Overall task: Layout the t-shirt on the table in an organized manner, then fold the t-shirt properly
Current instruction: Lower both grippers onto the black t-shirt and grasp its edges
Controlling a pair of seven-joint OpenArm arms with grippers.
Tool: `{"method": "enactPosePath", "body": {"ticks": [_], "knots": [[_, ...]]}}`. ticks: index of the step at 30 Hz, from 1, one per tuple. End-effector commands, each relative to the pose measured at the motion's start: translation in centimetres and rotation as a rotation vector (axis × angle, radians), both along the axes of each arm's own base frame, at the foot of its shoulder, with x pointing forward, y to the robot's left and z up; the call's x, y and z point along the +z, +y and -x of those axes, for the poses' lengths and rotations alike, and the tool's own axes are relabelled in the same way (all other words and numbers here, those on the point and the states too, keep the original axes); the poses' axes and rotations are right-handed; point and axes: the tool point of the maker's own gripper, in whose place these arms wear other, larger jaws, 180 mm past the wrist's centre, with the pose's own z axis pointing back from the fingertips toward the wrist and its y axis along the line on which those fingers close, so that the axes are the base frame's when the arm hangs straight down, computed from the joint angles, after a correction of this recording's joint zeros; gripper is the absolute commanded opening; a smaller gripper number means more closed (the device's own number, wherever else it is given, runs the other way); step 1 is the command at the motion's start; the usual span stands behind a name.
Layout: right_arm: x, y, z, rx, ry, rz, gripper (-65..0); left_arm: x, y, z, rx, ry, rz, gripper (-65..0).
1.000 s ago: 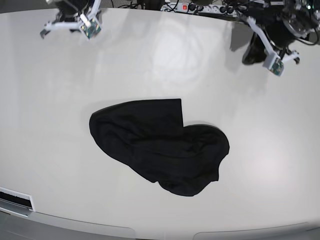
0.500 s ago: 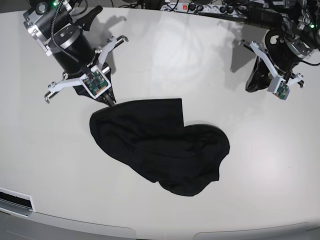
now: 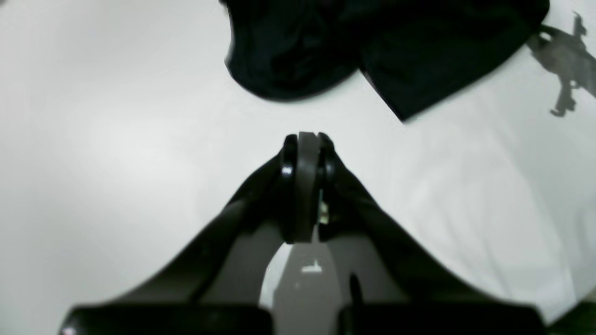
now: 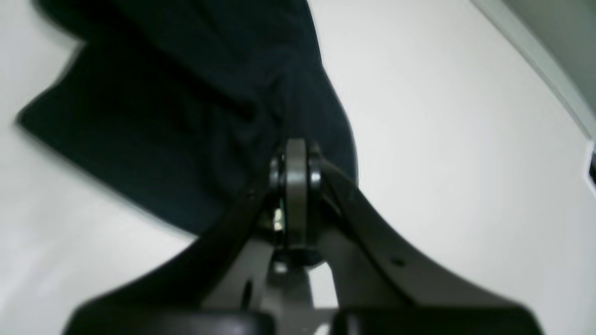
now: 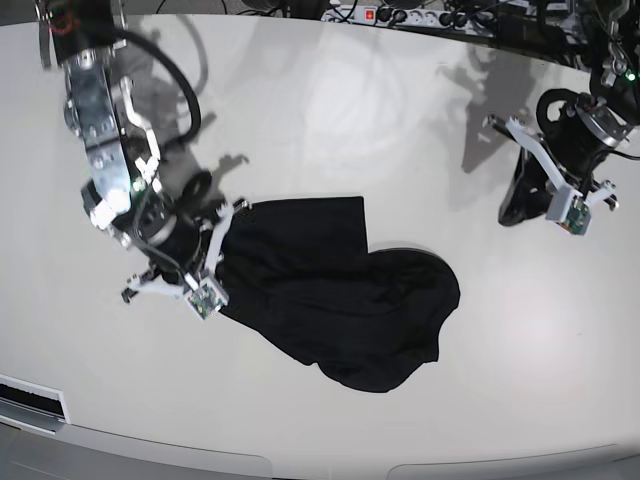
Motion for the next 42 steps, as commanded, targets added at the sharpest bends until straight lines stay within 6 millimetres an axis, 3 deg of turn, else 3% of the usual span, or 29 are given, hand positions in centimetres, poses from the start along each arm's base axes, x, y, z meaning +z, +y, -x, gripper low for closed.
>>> {"method": "enactPosePath", "body": {"ticks": [1, 6, 10, 15, 18, 21, 25, 30, 33, 37, 42], "knots": [[1.1, -0.3, -1.9, -0.010, -0.038, -0.009, -65.0, 1.5, -0.2, -0.8, -0.011, -0.054, 0.012, -65.0], [-2.5, -2.1, -5.3, -0.066, 0.072, 0.014, -65.0, 2.1, 0.3, -2.3, -0.003, -0.081, 0.024, -65.0], [-5.3, -2.1, -5.4, -0.012, 0.196, 0.033, -65.0, 1.0, 1.9, -3.9, 0.012, -0.053, 0.046, -65.0], [-8.1, 0.7, -1.7, 0.071, 0.354, -0.034, -65.0, 0.1, 4.9, -6.7, 0.032, -0.019, 0.071, -65.0], [-9.3, 3.9, 1.5, 0.128, 0.396, -0.099, -65.0, -0.7, 6.3, -8.2, 0.032, 0.010, 0.040, -65.0], [-9.3, 7.9, 4.6, 0.167, 0.406, -0.178, -65.0, -1.6, 6.5, -9.1, 0.012, 0.040, 0.027, -65.0], [-6.3, 15.0, 8.4, 0.249, 0.382, -0.368, -65.0, -2.9, 4.8, -9.8, -0.047, 0.076, 0.030, -65.0], [0.5, 24.0, 11.4, 0.464, 0.276, -0.491, -65.0, -4.1, 2.2, -9.8, -0.130, 0.105, -0.005, -65.0], [3.6, 24.1, 9.7, 0.438, 0.147, -0.422, -65.0, -4.6, 1.8, -9.4, -0.148, 0.118, -0.016, -65.0], [7.9, 21.6, 5.6, 0.297, -0.032, -0.341, -65.0, -4.8, 0.8, -8.5, -0.193, 0.147, 0.022, -65.0], [8.5, 19.4, 2.2, 0.248, -0.105, -0.249, -65.0, -5.0, -2.6, -7.3, -0.280, 0.185, 0.135, -65.0]]}}
